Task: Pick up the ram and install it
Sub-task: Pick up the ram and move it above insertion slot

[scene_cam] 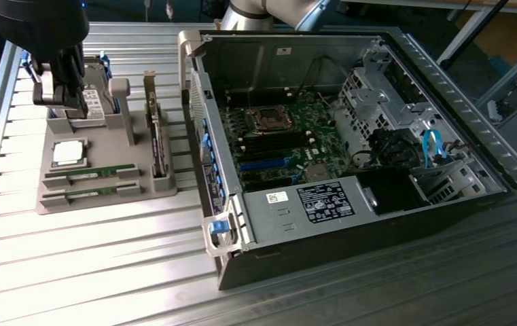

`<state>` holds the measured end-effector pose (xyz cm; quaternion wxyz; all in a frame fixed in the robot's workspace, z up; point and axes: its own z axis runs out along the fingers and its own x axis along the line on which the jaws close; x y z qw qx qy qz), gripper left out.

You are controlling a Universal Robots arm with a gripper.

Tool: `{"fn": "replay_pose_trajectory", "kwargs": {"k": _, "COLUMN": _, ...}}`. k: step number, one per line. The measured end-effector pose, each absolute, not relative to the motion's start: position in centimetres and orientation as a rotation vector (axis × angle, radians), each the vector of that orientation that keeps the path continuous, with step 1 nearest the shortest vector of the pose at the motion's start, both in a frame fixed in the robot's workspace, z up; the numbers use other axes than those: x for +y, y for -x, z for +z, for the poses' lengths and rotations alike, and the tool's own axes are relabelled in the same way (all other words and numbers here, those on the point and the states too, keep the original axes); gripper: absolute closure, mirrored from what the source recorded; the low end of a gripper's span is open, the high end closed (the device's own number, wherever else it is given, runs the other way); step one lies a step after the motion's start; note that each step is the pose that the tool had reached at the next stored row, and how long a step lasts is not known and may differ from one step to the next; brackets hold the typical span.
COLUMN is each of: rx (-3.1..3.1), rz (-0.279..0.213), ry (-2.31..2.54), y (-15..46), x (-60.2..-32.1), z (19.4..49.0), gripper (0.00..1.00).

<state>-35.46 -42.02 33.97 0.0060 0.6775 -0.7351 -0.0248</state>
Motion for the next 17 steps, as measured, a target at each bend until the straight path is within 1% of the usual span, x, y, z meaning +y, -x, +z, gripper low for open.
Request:
{"fn": "replay_pose_trajectory", "kwargs": {"k": 9, "rx": -2.300, "rz": -0.078, "ry": -2.121, "y": 35.46, "x": -42.02, "z": 33.96, "gripper": 0.90}}
{"fn": "replay_pose_trajectory", "kwargs": {"k": 10, "rx": -2.301, "rz": -0.078, "ry": -2.121, "y": 35.46, "x": -42.01, "z": 33.96, "gripper": 0.89}}
{"fn": "replay_pose_trajectory", "kwargs": {"k": 11, "rx": -2.300, "rz": -0.078, "ry": -2.121, "y": 35.46, "x": -42.02, "z": 33.96, "gripper": 0.84}}
{"fn": "replay_pose_trajectory", "kwargs": {"k": 12, "rx": -2.301, "rz": -0.078, "ry": -2.121, "y": 35.46, "x": -42.02, "z": 33.96, "gripper": 0.84}}
{"fn": "replay_pose_trajectory", "kwargs": {"k": 13, "rx": -2.301, "rz": -0.078, "ry": -2.121, "y": 35.46, "x": -42.01, "z": 33.96, "gripper": 0.76}}
{"fn": "replay_pose_trajectory", "kwargs": {"k": 17, "rx": -2.301, "rz": -0.078, "ry": -2.121, "y": 35.46, "x": -42.01, "z": 33.87, "gripper": 0.76}}
